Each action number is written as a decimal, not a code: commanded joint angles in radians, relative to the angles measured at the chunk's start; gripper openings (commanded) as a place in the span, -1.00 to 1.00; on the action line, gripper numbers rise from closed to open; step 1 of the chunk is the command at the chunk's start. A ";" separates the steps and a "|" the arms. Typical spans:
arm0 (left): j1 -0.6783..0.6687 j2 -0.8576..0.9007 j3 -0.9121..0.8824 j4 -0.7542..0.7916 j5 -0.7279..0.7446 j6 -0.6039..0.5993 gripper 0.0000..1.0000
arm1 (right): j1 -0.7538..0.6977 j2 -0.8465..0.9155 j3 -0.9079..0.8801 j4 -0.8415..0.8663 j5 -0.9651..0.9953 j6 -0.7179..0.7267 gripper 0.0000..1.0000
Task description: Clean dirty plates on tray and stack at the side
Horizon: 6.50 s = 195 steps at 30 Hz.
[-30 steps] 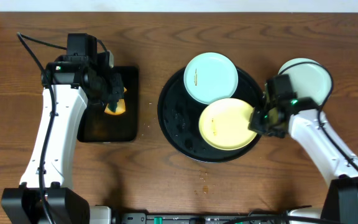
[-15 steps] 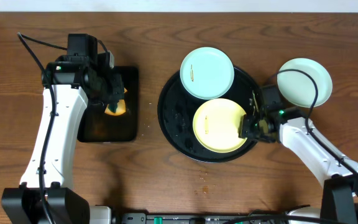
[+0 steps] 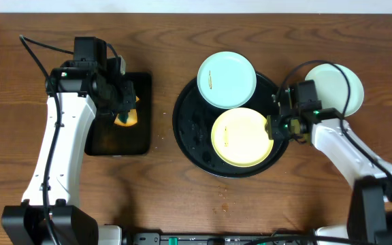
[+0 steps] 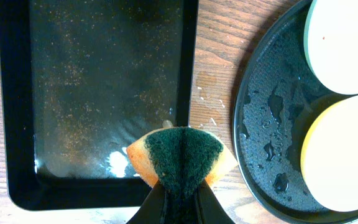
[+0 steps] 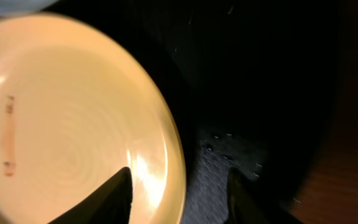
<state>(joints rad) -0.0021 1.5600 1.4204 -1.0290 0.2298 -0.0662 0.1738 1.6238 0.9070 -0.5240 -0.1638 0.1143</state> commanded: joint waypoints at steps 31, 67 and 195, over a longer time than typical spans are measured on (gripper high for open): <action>-0.563 0.097 -0.168 0.410 0.050 -0.259 -0.85 | -0.002 0.136 -0.019 0.017 -0.066 -0.018 -0.98; -0.657 0.421 -0.167 0.645 -0.039 -0.288 -0.85 | -0.002 0.136 -0.019 0.016 -0.066 -0.018 -0.98; 0.012 0.159 0.014 -0.080 0.009 -0.110 -0.85 | -0.108 -0.107 0.343 -0.032 0.175 0.052 -0.98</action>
<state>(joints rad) 0.0086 1.7176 1.4410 -1.1034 0.2481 -0.1825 0.3092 1.5433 1.2427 -0.5724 0.3977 0.1707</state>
